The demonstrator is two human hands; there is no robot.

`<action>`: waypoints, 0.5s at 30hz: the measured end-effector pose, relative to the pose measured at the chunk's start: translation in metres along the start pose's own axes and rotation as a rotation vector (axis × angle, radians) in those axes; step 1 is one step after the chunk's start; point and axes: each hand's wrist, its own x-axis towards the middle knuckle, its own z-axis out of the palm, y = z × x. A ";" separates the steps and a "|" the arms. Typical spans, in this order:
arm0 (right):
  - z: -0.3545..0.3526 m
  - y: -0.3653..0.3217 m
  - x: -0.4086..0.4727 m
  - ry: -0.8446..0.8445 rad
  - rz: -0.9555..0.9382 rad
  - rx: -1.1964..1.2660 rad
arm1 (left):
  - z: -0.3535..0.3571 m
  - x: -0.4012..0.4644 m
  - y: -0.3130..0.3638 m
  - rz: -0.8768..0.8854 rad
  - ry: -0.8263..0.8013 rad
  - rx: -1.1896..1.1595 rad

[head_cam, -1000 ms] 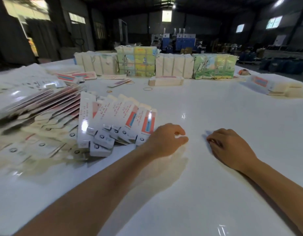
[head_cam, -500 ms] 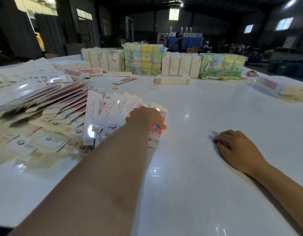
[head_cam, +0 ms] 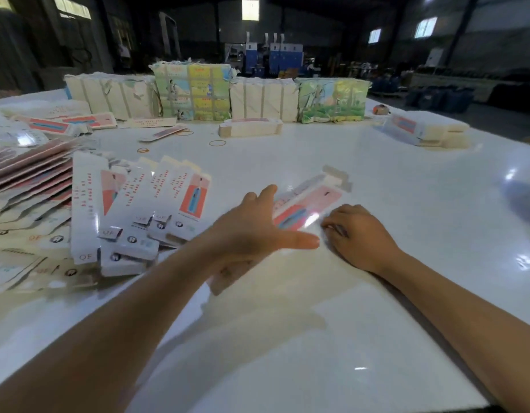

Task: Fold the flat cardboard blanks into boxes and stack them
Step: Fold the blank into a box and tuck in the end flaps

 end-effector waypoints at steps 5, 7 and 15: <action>0.003 0.002 -0.001 -0.043 0.072 0.005 | 0.021 -0.016 -0.017 0.107 0.075 0.357; 0.003 0.005 0.000 -0.086 0.065 -0.058 | 0.016 -0.015 -0.020 0.130 0.112 0.364; -0.014 -0.001 0.004 0.052 0.310 1.302 | 0.013 -0.017 -0.020 0.177 0.147 0.394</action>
